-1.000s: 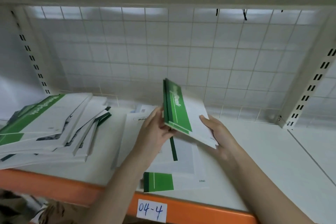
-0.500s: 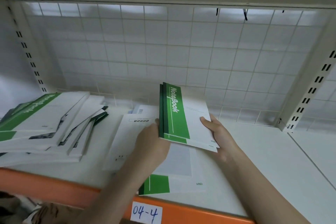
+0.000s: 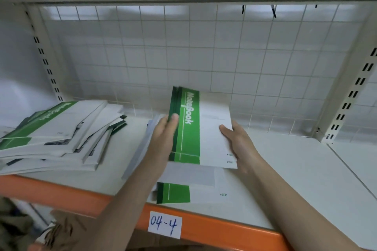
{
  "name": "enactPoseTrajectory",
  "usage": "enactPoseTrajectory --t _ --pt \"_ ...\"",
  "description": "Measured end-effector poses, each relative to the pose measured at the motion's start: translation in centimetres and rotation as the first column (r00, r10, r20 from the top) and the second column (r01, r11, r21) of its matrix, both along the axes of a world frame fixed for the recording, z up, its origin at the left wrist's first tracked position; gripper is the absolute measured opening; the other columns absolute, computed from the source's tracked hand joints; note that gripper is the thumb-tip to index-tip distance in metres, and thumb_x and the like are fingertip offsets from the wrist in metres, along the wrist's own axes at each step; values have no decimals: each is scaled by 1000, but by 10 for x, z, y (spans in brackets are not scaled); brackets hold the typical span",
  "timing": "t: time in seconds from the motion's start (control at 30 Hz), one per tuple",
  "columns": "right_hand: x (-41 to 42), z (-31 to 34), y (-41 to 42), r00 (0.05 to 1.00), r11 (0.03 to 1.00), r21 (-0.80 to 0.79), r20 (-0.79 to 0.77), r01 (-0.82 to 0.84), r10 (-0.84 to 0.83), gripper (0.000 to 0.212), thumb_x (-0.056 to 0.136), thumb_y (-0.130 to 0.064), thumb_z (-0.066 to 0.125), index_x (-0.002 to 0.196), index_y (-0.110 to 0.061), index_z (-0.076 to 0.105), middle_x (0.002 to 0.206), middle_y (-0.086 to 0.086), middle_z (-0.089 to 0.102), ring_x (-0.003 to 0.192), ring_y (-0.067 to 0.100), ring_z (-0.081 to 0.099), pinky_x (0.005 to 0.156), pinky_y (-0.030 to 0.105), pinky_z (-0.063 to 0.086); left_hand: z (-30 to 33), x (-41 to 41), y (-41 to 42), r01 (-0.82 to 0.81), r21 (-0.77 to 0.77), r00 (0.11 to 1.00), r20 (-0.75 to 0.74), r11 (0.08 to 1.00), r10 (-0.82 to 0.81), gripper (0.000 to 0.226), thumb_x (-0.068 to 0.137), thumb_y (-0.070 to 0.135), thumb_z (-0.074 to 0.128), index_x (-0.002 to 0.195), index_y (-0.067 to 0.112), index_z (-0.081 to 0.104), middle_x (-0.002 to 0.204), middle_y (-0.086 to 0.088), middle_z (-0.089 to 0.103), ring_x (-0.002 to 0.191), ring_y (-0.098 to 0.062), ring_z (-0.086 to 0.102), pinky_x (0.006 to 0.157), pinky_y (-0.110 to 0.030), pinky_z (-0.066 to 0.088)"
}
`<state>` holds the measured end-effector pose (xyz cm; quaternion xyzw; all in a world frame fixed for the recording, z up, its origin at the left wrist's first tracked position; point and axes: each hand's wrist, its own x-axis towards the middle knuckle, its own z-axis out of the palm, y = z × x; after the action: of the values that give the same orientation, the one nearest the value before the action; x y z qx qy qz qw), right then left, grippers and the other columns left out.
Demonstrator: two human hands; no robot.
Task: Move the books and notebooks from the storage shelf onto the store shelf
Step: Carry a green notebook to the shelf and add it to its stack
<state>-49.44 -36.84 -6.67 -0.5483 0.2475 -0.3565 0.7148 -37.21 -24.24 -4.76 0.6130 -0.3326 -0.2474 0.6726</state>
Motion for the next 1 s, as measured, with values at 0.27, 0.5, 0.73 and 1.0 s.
enactPoseTrajectory --t 0.27,0.5,0.73,1.0 --pt "13 -9 13 999 788 -616 47 29 0 43 100 -8 41 141 -19 35 123 -4 64 113 14 62 96 34 49 -16 26 0 -195 -226 886 376 954 270 16 98 7 44 107 20 42 91 2 59 74 -14 57 64 -27 50" --pt "17 -14 12 996 760 -647 92 62 -3 33 99 -10 42 132 -16 41 113 -7 69 106 11 64 90 26 49 -26 28 -3 -96 -283 943 280 954 178 17 102 11 33 107 26 39 98 14 56 82 9 55 73 -7 44" --pt "25 -30 1 991 747 -664 -115 -27 -67 34 102 -14 36 128 -35 42 122 -35 51 117 -13 46 100 11 34 -41 42 -8 -86 -44 958 271 995 95 19 101 13 39 117 19 43 115 4 59 97 1 55 79 -16 42" --pt "25 -29 2 988 750 -661 -128 -21 -85 21 101 -7 38 108 -25 44 101 -24 54 89 -20 49 80 4 37 -39 36 -5 -139 -110 949 270 984 164 15 103 18 33 109 21 47 94 12 60 70 13 54 64 -4 44"
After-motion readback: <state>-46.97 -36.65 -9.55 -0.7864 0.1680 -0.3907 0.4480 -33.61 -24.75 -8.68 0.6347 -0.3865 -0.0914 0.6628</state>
